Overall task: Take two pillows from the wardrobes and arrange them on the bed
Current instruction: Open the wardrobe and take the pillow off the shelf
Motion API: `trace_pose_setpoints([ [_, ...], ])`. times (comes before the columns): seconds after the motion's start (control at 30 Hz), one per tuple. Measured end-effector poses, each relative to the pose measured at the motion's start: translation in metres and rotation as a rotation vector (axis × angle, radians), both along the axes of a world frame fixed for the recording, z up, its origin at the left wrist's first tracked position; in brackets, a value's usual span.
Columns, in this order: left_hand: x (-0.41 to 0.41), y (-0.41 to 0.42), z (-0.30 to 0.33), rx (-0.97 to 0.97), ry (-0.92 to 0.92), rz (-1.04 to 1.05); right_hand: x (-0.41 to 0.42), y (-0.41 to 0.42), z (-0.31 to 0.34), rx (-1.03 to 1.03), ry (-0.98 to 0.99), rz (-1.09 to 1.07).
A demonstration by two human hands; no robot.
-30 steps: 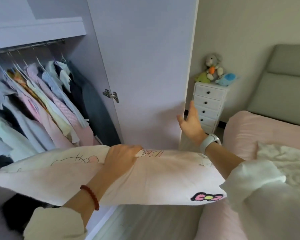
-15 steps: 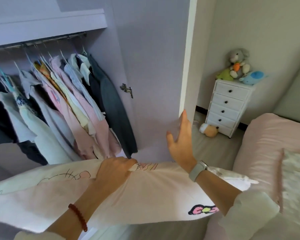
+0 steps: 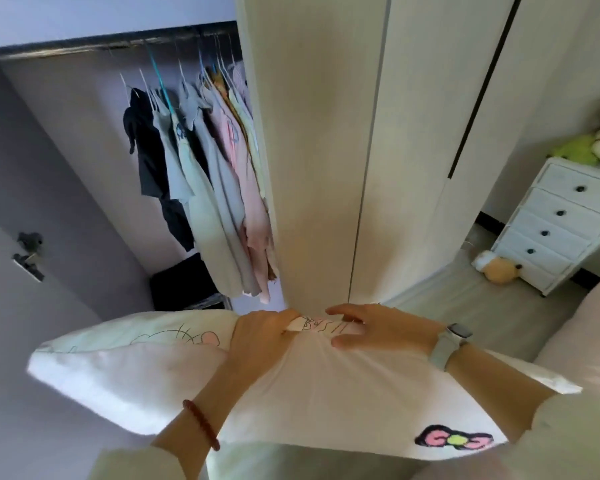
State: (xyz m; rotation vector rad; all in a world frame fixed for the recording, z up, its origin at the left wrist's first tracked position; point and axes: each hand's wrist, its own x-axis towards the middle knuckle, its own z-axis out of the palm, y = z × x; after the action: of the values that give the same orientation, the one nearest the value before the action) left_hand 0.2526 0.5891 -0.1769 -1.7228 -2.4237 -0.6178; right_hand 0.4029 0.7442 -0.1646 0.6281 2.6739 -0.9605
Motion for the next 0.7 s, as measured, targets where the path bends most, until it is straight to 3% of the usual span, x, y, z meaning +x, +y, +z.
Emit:
trace_pose_setpoints([
  [0.07,0.004,-0.003,-0.009,-0.032,-0.097,0.079,0.006,-0.005,-0.012,0.128,-0.045,0.061],
  [0.2,0.020,-0.010,-0.029,-0.039,-0.235,0.170,0.006,-0.012,-0.037,0.430,0.193,0.118],
  [0.43,0.032,-0.077,-0.080,-0.288,-0.396,0.235,0.002,-0.044,-0.093,0.404,0.227,0.541],
  [0.57,0.044,-0.136,-0.097,-0.101,-0.351,0.605,-0.014,-0.082,-0.116,0.360,0.190,0.690],
  [0.7,0.051,-0.175,-0.098,0.072,-0.420,1.183,-0.030,-0.112,-0.126,0.315,0.125,0.836],
])
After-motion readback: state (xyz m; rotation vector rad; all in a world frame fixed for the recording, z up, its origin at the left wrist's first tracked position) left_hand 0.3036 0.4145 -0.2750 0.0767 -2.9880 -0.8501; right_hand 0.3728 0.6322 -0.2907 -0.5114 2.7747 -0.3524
